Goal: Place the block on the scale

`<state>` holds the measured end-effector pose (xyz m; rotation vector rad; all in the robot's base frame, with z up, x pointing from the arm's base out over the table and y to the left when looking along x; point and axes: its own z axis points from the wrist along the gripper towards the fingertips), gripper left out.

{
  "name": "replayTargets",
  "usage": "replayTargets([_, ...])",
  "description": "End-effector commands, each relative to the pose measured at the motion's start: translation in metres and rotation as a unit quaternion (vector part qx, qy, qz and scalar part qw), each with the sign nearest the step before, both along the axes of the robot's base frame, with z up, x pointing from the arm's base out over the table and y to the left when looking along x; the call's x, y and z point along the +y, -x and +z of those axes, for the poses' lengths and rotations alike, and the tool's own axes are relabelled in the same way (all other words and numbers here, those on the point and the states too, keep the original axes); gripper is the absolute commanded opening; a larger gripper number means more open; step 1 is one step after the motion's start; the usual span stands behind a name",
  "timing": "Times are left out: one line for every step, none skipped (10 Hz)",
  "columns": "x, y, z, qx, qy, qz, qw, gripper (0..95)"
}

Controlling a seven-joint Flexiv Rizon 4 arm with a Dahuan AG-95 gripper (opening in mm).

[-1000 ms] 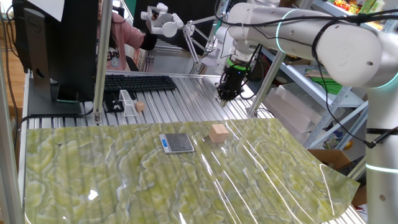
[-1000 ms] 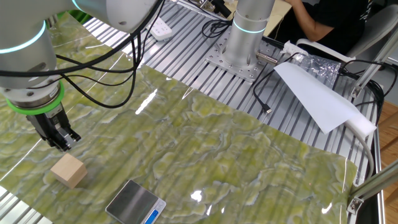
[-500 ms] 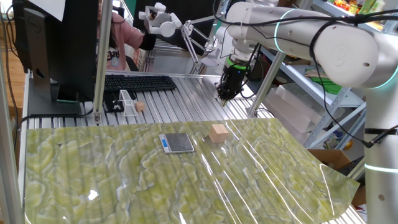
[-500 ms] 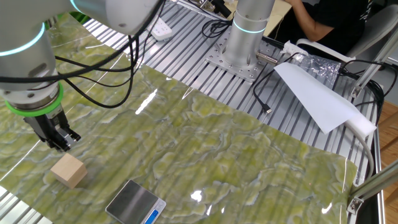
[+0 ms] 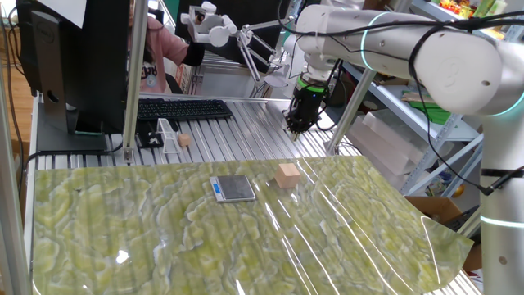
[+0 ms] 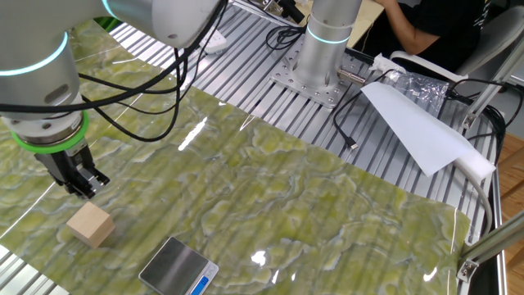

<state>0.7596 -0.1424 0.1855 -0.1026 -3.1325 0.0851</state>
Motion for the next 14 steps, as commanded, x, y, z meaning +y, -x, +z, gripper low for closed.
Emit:
replayTargets([0.0,-0.001,0.0,0.002,-0.001,0.004,1.0,0.0])
replayTargets([0.0,-0.001,0.0,0.002,-0.003,0.01,0.9999,0.0])
replayTargets([0.0,-0.001,0.0,0.003,-0.004,0.019,0.9998,0.0])
replayTargets([-0.001,-0.001,0.001,0.003,-0.006,0.02,0.9998,0.0])
replayTargets([-0.001,-0.001,0.001,0.003,-0.006,0.019,0.9998,0.0])
replayTargets([-0.001,0.0,0.001,0.005,-0.005,0.018,0.9998,0.0])
replayTargets([0.0,0.0,0.001,0.005,-0.004,0.018,0.9998,0.0])
replayTargets([0.0,0.0,0.001,0.004,-0.003,0.016,0.9999,0.0])
replayTargets([0.0,0.0,0.001,0.003,-0.003,0.016,0.9999,0.0])
replayTargets([-0.001,0.001,0.001,0.003,-0.003,0.017,0.9999,0.0])
replayTargets([-0.001,0.0,0.002,0.002,-0.003,0.016,0.9999,0.0])
replayTargets([-0.003,0.0,0.002,0.001,-0.002,0.016,0.9999,0.0])
replayTargets([-0.007,-0.001,0.004,0.002,-0.003,0.018,0.9998,0.0])
replayTargets([-0.012,-0.002,0.005,0.003,-0.005,0.02,0.9998,0.0])
